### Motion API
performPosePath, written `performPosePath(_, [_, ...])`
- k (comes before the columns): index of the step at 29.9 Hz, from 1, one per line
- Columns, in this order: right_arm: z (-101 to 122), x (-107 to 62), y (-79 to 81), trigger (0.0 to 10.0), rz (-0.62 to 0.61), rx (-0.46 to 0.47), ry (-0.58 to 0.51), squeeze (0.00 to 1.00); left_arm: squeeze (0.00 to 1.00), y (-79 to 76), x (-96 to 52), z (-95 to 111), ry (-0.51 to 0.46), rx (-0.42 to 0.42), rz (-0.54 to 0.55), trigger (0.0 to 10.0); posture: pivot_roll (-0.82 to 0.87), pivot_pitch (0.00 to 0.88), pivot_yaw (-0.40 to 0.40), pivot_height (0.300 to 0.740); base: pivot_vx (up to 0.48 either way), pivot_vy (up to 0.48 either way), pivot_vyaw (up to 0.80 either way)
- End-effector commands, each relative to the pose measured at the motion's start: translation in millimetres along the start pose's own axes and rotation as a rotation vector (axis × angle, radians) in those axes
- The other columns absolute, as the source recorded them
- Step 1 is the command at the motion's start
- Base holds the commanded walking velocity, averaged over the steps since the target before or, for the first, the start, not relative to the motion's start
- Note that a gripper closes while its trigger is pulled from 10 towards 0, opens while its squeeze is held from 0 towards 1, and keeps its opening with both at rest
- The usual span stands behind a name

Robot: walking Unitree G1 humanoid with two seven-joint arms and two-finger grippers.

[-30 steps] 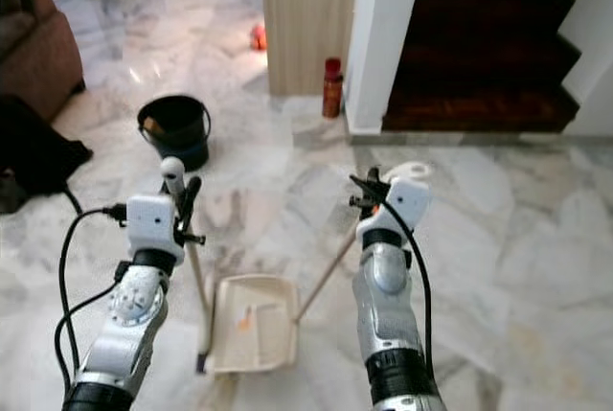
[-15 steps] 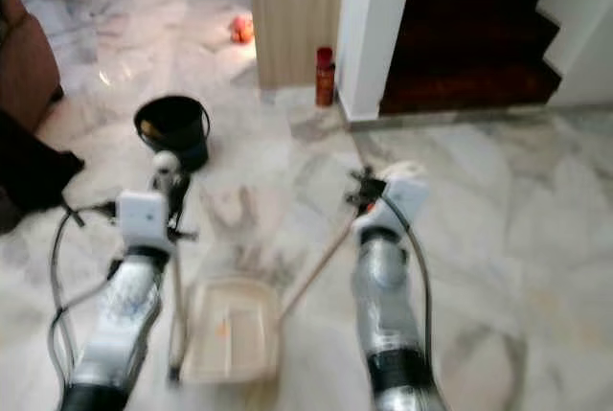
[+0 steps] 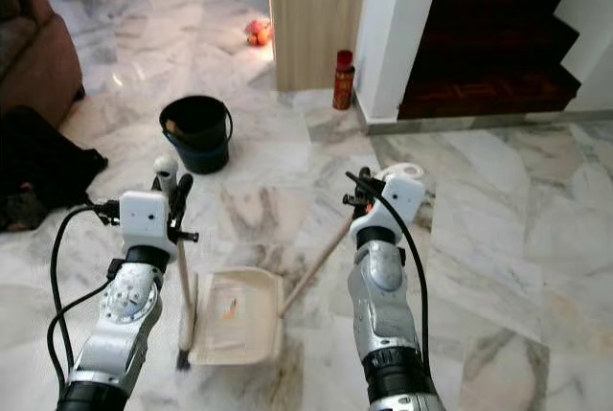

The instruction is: Sweep floor

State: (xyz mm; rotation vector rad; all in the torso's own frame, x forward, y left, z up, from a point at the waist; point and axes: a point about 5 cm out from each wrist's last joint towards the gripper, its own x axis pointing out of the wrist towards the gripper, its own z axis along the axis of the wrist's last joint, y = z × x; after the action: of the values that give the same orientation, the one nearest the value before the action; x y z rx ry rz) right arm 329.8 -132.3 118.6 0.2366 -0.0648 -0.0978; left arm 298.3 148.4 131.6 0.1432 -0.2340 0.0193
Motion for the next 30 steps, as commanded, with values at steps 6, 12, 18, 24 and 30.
performPosePath(6, [6.8, 1.1, 2.2, 10.0, 0.019, 0.013, -0.026, 0.0, 0.0, -1.2, 3.9, 13.6, -0.052, -0.002, 0.002, 10.0, 0.13, 0.081, -0.002, 0.74, 0.234, 0.0, 0.0])
performPosePath(12, [6.9, 0.6, 5.1, 10.0, 0.044, 0.001, -0.027, 0.0, 0.0, -0.9, 3.8, 13.5, -0.049, -0.002, 0.005, 10.0, 0.13, 0.083, -0.003, 0.74, 0.332, 0.0, 0.0])
performPosePath(18, [7.7, -0.1, 7.0, 10.0, 0.061, 0.003, -0.033, 0.0, 0.0, -0.5, 3.3, 13.0, -0.043, 0.0, 0.007, 10.0, 0.13, 0.087, -0.003, 0.74, 0.363, 0.0, 0.67])
performPosePath(24, [5.4, -0.6, 8.0, 10.0, 0.088, 0.018, -0.017, 0.0, 0.0, -0.2, 3.2, 12.3, -0.037, 0.003, 0.008, 10.0, 0.13, 0.09, 0.0, 0.74, 0.363, 0.0, 0.0])
performPosePath(30, [5.6, -1.4, 8.2, 10.0, 0.101, 0.002, -0.021, 0.0, 0.0, 0.0, 3.3, 12.4, -0.035, 0.004, 0.007, 10.0, 0.13, 0.09, 0.001, 0.74, 0.364, 0.0, 0.0])
